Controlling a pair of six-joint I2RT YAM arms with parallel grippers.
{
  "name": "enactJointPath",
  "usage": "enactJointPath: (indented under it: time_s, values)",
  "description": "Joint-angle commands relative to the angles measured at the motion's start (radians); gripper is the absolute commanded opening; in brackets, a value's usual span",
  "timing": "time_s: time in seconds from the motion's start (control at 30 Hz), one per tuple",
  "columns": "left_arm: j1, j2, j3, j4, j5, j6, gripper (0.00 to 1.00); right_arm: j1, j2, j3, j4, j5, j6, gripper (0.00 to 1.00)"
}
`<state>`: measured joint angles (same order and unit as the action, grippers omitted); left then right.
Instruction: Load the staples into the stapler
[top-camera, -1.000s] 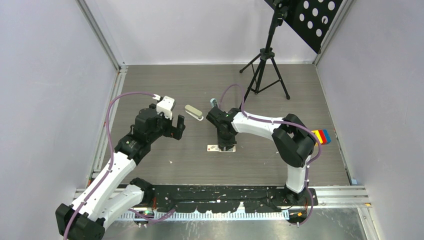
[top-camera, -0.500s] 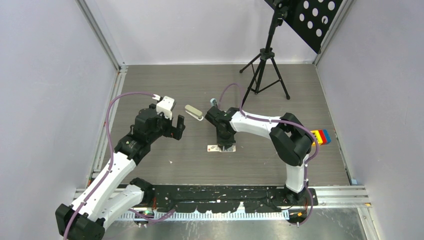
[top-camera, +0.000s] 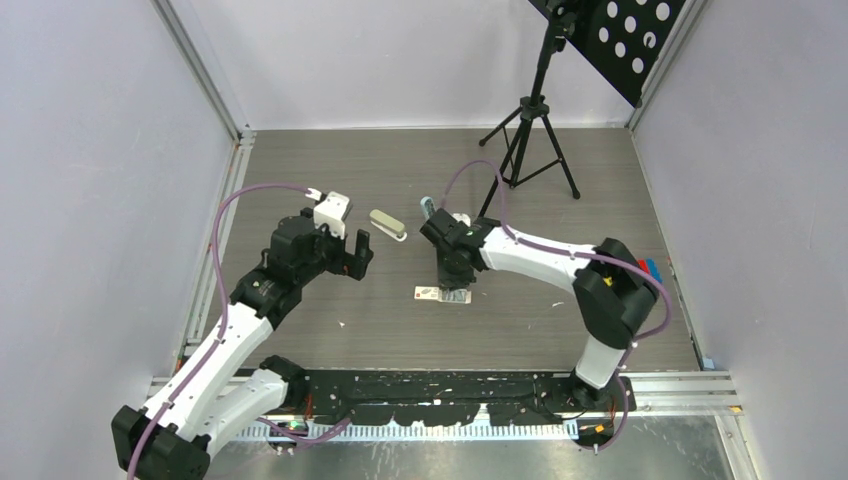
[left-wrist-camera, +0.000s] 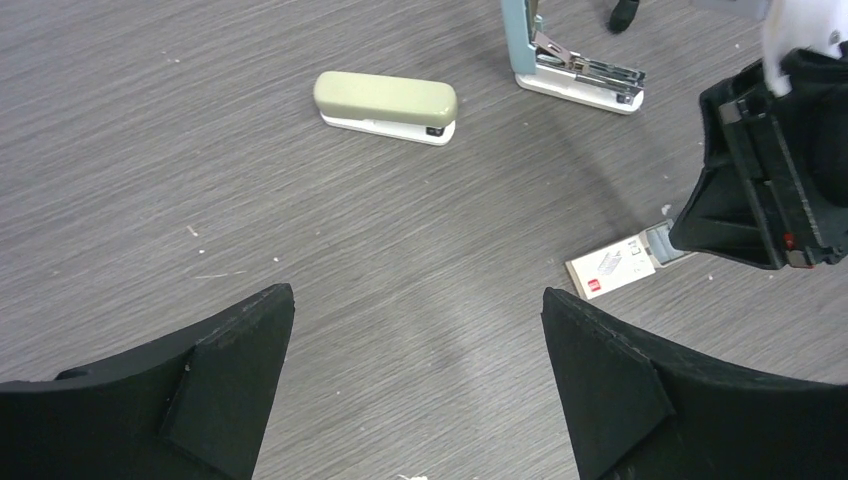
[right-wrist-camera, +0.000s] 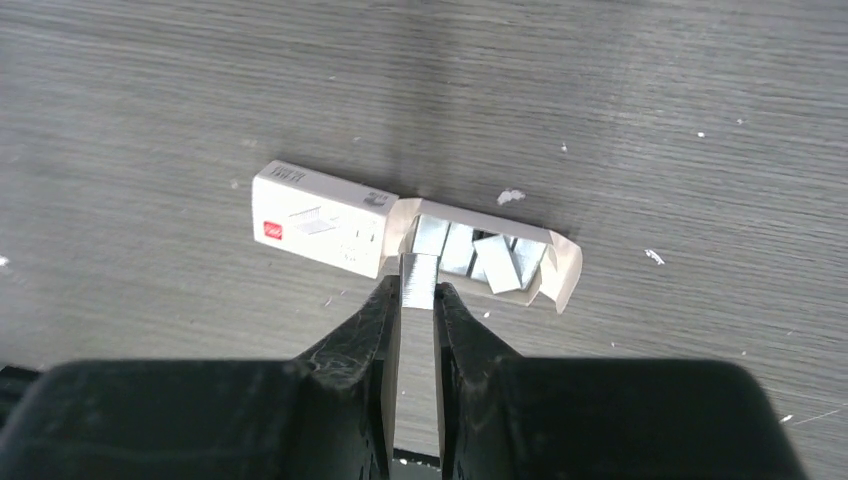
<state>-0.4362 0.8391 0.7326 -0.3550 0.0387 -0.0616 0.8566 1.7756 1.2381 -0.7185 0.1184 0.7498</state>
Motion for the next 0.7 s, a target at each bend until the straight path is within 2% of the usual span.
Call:
enactJointPath:
  time_s: [0.0,0.23,0.5,0.67]
  values:
    - [0.005,0.02,0.024,0.063,0.074,-0.069,0.97,0.007,-0.147,-0.047,0.128,0.012,-0.059,0.15]
    - [0.004,0.108,0.027,0.166,0.247,-0.31,0.97,0.008,-0.304,-0.126,0.318,0.046,-0.222,0.16]
    - [0.004,0.156,0.067,0.27,0.355,-0.567,0.98,0.007,-0.474,-0.256,0.658,0.065,-0.435,0.2]
    - [0.004,0.197,0.093,0.329,0.396,-0.719,0.98,0.008,-0.505,-0.334,0.869,-0.043,-0.631,0.16]
